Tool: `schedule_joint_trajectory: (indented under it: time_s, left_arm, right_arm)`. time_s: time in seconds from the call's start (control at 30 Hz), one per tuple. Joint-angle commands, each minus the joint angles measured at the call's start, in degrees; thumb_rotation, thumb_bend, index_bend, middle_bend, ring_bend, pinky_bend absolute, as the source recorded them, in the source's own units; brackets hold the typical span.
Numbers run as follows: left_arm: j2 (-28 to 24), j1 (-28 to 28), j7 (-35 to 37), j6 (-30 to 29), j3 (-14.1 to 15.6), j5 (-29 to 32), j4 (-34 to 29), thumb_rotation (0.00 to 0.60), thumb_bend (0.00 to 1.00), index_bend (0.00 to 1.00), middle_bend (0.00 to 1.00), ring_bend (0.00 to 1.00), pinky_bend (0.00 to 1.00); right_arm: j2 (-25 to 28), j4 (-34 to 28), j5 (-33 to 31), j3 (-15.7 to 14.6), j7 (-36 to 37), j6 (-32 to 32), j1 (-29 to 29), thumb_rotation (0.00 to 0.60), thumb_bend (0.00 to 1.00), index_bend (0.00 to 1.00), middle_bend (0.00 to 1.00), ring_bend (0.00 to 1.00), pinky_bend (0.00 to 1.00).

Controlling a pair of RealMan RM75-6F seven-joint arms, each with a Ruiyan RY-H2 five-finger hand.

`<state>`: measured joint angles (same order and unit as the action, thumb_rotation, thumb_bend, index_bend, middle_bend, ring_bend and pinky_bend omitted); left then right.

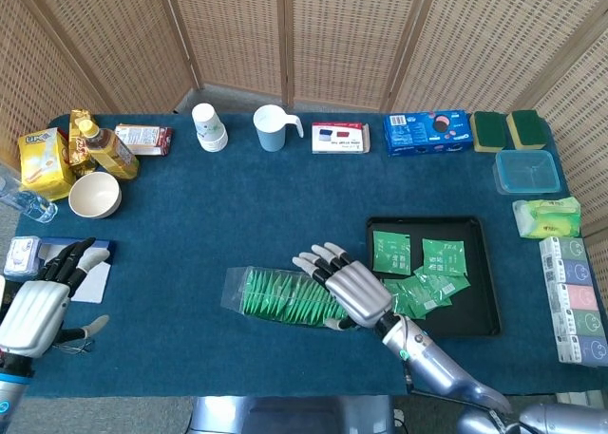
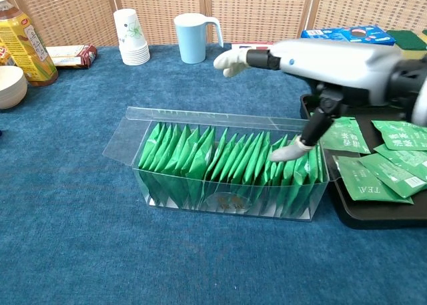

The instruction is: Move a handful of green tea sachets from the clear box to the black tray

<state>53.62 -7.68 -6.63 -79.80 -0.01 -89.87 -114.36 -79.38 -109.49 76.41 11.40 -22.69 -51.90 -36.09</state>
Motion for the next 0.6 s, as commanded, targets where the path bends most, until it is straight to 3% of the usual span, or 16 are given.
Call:
schedule_joint_trajectory:
  time_s: [0.03,0.33,0.6]
  left_arm:
    - [0.3,-0.1,0.2,0.1,0.1,0.0,0.3,0.600,0.15,0.13,0.04,0.00,0.14]
    - [0.9,-0.4,1.2,0.4,0.1,0.1,1.6,0.600,0.15,0.13,0.04,0.00,0.14]
    - [1.1,-0.4,2.5,0.4,0.2,0.2,2.6,0.600,0.15,0.13,0.04,0.00,0.14]
  right_arm:
    - [-2.2,2.8,-4.3,1.0,-6.8,0.2,-2.7,0.600,0.18,0.06,0.11,0.00,0.07]
    - [-1.5,1.0,-12.4,2.4,-15.5,-2.0,-5.6,0.600,0.57,0.12,0.12,0.00,0.07]
    - [2.1,-3.4,-18.6,2.5,-17.7,-2.6,-7.2,0.600,0.67,0.12,0.12,0.00,0.07]
